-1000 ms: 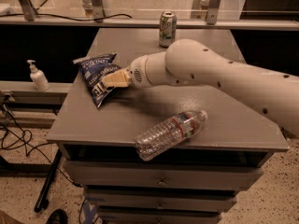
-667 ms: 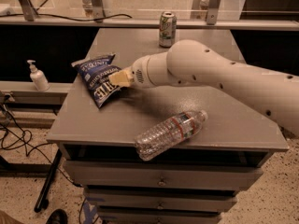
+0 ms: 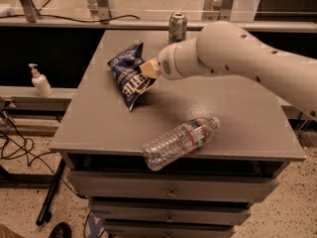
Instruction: Move blue chip bag near 7up can
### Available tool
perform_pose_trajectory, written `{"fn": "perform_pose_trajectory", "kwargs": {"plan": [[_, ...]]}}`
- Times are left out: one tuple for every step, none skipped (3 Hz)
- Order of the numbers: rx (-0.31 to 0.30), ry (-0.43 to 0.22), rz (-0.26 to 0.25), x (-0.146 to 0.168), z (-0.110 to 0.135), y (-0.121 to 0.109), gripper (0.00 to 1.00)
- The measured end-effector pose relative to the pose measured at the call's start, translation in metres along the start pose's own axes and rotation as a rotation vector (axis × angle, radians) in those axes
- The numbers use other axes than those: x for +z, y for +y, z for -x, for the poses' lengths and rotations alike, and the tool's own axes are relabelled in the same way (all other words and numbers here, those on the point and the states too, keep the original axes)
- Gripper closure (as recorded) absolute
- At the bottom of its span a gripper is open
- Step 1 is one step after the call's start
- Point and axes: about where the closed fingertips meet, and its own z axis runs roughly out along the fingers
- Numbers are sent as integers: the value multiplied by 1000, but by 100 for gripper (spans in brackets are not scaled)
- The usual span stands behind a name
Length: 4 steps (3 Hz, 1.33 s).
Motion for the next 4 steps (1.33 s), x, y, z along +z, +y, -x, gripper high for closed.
{"fn": "perform_pose_trajectory", "kwargs": {"plan": [[-40,47,-67,-32,0,-28,100],[-39,110,-145,-70,-16,-57,100],[0,157,-259,-120,-37,-94,100],[0,157,-259,-120,-37,-94,100]]}}
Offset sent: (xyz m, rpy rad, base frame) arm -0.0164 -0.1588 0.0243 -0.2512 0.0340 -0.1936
